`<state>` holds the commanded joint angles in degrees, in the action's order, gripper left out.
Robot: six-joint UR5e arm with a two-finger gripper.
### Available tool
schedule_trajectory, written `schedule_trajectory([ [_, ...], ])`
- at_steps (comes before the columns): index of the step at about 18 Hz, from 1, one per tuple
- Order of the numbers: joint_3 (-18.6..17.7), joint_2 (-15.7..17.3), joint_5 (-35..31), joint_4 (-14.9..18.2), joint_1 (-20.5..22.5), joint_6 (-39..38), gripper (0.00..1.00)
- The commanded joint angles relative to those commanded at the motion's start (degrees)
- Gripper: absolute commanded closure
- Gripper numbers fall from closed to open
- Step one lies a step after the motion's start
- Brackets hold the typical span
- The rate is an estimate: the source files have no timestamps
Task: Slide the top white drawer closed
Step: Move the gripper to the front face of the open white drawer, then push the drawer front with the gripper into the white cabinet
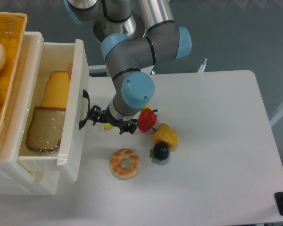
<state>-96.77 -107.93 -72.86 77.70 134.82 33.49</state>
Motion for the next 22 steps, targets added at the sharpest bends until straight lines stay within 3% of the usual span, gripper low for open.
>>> schedule_trajectory([
  [22,0.62,1.67,2.37,-0.17,-2.99,5.19,0.00],
])
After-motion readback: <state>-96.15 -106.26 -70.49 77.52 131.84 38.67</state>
